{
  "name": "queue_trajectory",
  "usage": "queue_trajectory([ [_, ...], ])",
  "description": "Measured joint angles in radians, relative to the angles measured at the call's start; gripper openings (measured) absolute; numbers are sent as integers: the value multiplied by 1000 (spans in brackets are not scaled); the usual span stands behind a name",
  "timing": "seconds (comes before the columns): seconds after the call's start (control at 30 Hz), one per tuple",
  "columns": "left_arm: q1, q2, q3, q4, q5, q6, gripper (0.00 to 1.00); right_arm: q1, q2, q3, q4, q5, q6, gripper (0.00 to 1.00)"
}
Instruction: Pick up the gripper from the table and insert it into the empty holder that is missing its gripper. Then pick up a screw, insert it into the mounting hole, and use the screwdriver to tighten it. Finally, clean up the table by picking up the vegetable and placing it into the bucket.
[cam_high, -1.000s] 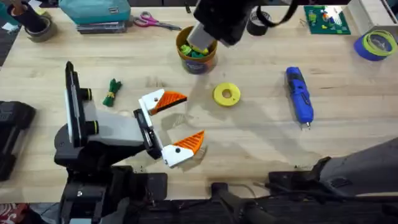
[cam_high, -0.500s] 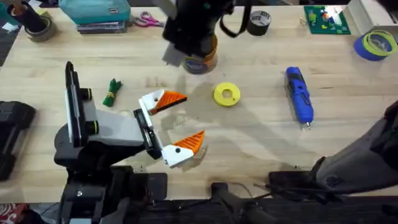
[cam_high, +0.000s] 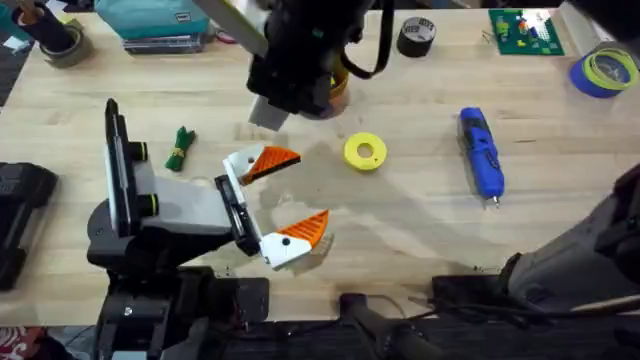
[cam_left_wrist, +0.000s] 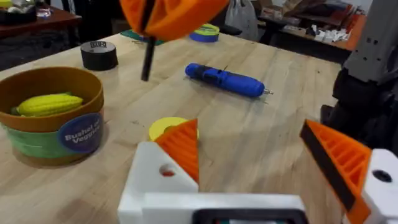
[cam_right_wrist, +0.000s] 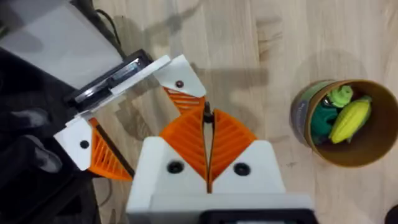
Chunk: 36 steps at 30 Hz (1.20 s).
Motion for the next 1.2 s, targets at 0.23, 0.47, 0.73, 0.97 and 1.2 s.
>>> queue_trajectory([
  [0.23, 0, 0, 0, 0, 0, 0, 986, 11, 0, 0, -33, 0, 1, 6],
  [0.47, 0, 0, 0, 0, 0, 0, 986, 25, 0, 0, -33, 0, 1, 7],
  [0.73, 0, 0, 0, 0, 0, 0, 986, 28, 0, 0, -32, -1, 1, 7],
  [0.97, 0, 0, 0, 0, 0, 0, 986, 40, 0, 0, -28, -1, 1, 7],
  [1.2, 0, 0, 0, 0, 0, 0, 986, 54, 0, 0, -28, -3, 1, 7],
])
